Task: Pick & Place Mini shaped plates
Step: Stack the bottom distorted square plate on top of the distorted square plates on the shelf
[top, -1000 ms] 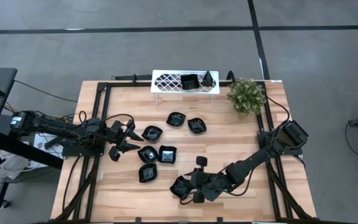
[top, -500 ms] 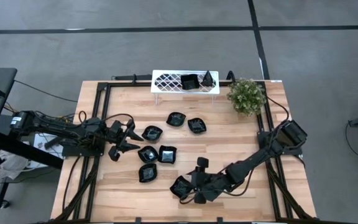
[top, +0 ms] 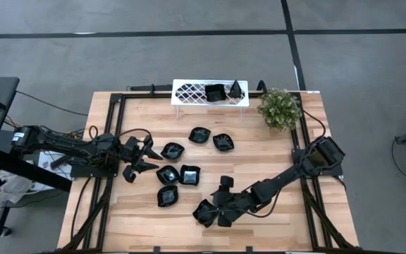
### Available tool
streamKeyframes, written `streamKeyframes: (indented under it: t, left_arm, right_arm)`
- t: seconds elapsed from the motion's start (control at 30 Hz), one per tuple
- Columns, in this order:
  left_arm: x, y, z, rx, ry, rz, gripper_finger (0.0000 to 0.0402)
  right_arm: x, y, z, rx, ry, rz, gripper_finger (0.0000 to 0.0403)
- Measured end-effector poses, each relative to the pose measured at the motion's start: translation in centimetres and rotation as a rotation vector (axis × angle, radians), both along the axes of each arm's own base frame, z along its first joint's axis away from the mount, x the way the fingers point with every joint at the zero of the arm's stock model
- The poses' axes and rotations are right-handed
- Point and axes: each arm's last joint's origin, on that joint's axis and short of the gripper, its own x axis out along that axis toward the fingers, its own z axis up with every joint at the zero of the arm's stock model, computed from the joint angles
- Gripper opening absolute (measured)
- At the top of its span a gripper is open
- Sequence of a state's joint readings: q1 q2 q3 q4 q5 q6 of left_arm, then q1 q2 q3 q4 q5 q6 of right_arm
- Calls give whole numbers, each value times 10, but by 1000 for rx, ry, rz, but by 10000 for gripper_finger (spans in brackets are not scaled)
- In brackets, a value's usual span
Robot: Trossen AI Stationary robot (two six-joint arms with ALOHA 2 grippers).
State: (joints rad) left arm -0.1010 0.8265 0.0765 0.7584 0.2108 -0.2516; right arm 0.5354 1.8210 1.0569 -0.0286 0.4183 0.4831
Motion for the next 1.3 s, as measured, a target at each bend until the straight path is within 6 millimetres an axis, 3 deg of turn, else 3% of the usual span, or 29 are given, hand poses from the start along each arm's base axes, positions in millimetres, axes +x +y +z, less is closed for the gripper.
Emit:
streamKeyframes:
  t: [0.13, 0.33, 0.7, 1.3]
  left_arm:
    - [0, 0, 1, -1, -6, 0, 163]
    - [0, 0, 1, -1, -7, 0, 163]
    - [0, 0, 1, -1, -10, 0, 163]
    - [0, 0, 1, -1, -11, 0, 163]
  right_arm:
    - [0, 0, -1, 16, 2, -13, 212]
    - [3, 0, -17, 39, 54, -3, 207]
    - [6, -2, -17, 54, 56, 1, 188]
    - [6, -2, -18, 109, 90, 55, 57]
